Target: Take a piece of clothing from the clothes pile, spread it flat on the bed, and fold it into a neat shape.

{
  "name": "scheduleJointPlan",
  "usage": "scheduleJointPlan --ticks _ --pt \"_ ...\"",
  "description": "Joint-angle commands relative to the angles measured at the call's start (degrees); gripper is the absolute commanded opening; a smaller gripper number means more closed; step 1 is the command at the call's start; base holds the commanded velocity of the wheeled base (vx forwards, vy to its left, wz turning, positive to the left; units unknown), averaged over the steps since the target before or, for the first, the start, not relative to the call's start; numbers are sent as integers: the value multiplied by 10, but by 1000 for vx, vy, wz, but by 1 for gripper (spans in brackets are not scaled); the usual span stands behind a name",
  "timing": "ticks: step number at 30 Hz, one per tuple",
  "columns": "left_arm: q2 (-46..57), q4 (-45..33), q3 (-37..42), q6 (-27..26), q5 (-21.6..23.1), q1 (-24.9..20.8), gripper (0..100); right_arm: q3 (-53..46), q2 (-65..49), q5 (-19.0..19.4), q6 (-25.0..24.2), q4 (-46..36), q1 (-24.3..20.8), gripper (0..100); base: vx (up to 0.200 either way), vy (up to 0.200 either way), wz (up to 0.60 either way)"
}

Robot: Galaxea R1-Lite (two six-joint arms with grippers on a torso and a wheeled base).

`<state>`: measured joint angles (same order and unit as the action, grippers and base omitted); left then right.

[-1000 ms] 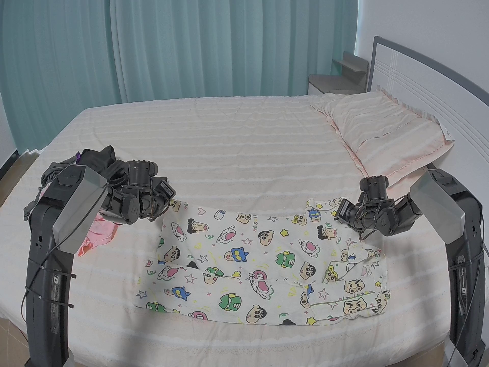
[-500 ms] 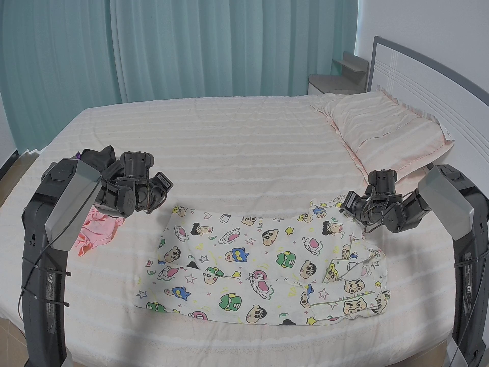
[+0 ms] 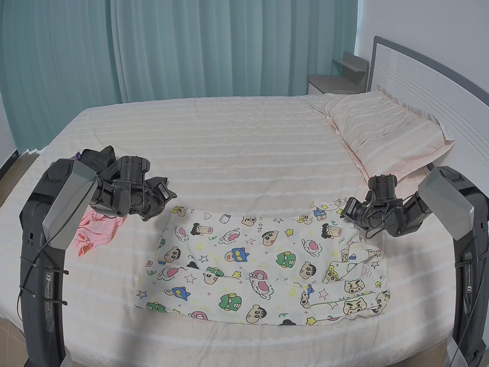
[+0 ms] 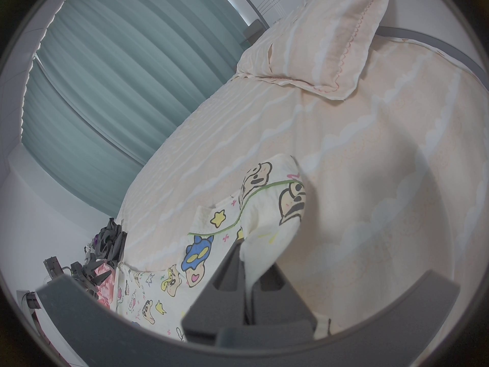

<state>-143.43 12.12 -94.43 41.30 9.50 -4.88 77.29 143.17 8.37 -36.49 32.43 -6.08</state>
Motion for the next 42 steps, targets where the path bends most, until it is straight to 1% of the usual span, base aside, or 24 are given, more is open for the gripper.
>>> scheduleJointPlan --ticks 1,4,7,8,10,12,18,25,31,32,42 --pt "-16 3 -1 -43 23 3 100 -14 -7 0 1 0 -5 0 0 0 0" --pt "-23 2 -4 -70 37 3 100 -18 -6 -1 2 0 -6 0 0 0 0" --pt "-26 3 -5 -81 49 3 100 -20 -6 -2 2 0 -6 0 0 0 0" --pt "-30 4 -5 -99 62 4 100 -24 -7 -2 1 0 -9 0 0 0 0" --pt "-40 5 -9 -118 68 4 100 -27 -7 -2 2 0 -9 0 0 0 0" --pt "-44 5 -9 -124 69 2 100 -27 -6 -3 1 0 -10 0 0 0 0" --pt "-47 5 -18 -124 90 -4 100 -26 -6 -2 1 0 -10 0 0 0 0" --pt "-75 5 -55 -126 89 -11 100 -22 -6 -3 1 2 -10 0 0 0 0" --pt "-77 3 -61 -126 90 -21 100 -25 -6 -3 0 18 -10 0 0 0 0" --pt "-78 1 -66 -125 90 -21 0 -25 -6 -3 0 19 -10 0 0 0 0" --pt "-78 5 -79 -121 75 -11 0 -19 -3 -6 0 20 -7 0 0 0 0"
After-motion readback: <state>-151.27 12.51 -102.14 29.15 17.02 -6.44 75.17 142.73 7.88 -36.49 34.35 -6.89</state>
